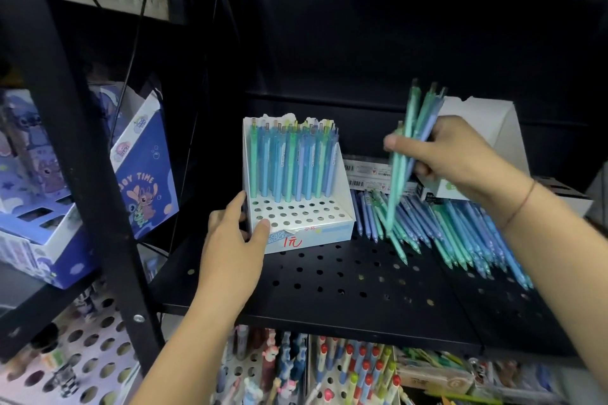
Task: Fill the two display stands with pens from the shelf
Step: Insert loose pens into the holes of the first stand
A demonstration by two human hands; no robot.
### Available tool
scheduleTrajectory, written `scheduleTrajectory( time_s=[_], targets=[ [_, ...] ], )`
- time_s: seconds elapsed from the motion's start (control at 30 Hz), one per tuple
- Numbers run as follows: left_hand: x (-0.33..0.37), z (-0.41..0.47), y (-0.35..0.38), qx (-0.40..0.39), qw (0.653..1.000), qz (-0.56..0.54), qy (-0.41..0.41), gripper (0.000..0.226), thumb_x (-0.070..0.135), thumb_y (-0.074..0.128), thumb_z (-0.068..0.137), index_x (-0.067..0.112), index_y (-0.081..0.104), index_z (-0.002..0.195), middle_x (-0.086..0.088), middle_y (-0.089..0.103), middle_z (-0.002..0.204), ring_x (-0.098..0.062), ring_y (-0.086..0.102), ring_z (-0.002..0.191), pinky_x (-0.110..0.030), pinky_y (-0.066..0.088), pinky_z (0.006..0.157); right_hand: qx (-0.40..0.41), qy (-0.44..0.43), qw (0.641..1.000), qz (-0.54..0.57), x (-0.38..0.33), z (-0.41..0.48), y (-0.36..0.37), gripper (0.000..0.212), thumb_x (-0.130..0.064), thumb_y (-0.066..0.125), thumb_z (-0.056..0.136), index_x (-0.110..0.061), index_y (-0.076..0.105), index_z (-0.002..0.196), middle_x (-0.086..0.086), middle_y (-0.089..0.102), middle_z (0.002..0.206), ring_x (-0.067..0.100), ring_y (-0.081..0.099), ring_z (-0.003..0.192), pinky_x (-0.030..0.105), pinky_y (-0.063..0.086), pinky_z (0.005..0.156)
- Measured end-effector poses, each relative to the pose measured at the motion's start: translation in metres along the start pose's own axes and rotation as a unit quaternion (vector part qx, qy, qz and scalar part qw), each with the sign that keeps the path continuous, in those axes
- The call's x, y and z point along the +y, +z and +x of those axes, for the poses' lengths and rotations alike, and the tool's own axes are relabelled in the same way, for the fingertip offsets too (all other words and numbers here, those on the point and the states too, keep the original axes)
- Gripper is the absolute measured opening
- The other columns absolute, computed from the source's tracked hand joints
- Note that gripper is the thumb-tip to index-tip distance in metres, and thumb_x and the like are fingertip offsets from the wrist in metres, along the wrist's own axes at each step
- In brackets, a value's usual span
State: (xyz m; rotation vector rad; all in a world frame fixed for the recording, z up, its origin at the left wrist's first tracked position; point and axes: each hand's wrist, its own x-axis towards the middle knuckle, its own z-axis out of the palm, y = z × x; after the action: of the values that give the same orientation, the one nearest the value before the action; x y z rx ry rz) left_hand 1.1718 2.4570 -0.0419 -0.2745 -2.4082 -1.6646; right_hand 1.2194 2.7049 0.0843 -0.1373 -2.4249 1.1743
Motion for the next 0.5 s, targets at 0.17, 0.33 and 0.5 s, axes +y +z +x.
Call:
scheduleTrajectory(
  time_s=[0.17,0.33,0.5],
  targets=[
    [0.003,-0.002,-0.001,-0.001,1.0,0.003,0.002,0.055,0.029,0.052,0.097,0.033,0.03,0.147,0.006,0.043,0.122,-0.004,0.049,0.087,-0.024,0.037,0.075,-0.068,-0.018,0.998,0.005,0.013,-0.023,0.04,0.031,-0.035,0.066,0.084,-0.004,0.065,0.076,0.017,0.058,0.064,0.021,0.05,0.053,0.02,0.046,0.045],
    [0.003,-0.002,-0.001,-0.001,1.0,0.009,0.003,0.056,0.03,0.053,0.096,0.032,0.03,0.147,0.006,0.042,0.126,-0.007,0.05,0.093,-0.025,0.039,0.078,-0.097,0.002,0.995,0.013,0.031,-0.028,0.055,0.041,-0.037,0.067,0.086,0.0,0.063,0.069,0.017,0.056,0.053,0.014,0.047,0.042,0.018,0.038,0.042],
    [0.01,-0.011,-0.003,0.059,0.992,0.022,0.11,0.052,0.032,0.053,0.095,0.027,0.036,0.144,0.011,0.036,0.133,-0.008,0.037,0.127,-0.033,0.035,0.106,-0.093,-0.024,0.995,0.025,0.027,-0.026,0.052,0.049,-0.035,0.066,0.087,0.012,0.06,0.073,0.022,0.055,0.056,0.018,0.047,0.045,0.017,0.038,0.043]
  ],
)
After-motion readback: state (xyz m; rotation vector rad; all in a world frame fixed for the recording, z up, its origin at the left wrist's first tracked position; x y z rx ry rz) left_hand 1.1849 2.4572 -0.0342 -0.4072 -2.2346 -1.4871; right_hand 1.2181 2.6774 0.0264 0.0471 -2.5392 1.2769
